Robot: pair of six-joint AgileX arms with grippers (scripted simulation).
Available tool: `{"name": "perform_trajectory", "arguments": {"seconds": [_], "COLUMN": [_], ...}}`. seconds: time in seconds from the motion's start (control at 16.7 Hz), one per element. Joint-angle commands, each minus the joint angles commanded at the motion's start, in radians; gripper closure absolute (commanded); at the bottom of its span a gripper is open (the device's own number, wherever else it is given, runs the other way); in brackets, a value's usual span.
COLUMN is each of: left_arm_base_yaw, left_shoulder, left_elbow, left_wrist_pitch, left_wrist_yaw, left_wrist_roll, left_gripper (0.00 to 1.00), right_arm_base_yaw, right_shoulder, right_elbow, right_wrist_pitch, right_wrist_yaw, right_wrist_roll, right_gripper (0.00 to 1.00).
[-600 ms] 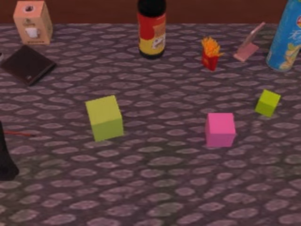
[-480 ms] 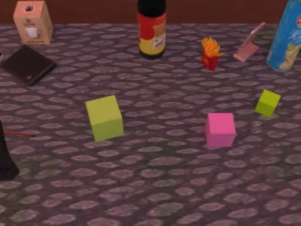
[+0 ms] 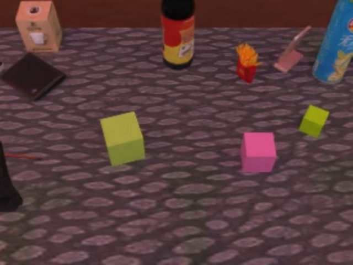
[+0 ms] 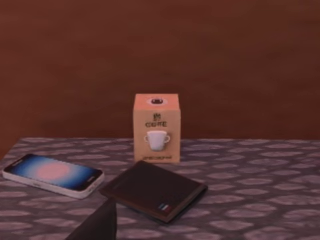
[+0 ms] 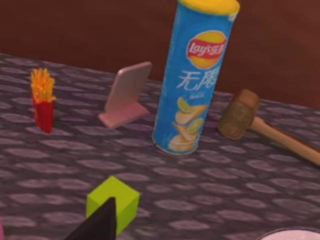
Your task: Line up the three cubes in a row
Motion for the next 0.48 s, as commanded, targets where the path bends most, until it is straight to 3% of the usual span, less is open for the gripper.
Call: {"name": "perform_trajectory", "arguments": {"seconds": [0.48], "left_arm_base_yaw": [0.000], "left_shoulder": [0.000], "left_elbow": [0.000], "left_wrist_pitch": [0.000], "left_wrist_yaw": [0.000], "left_wrist_roll": [0.000], "left_gripper": [0.00], "right_arm_base_yaw": [0.051], "right_shoulder": [0.893], "right_elbow": [0.720], "right_wrist_pitch": [-0.453], "right_wrist_yaw": [0.002], "right_wrist_roll": [-0.324], "right_gripper": [0.00]}}
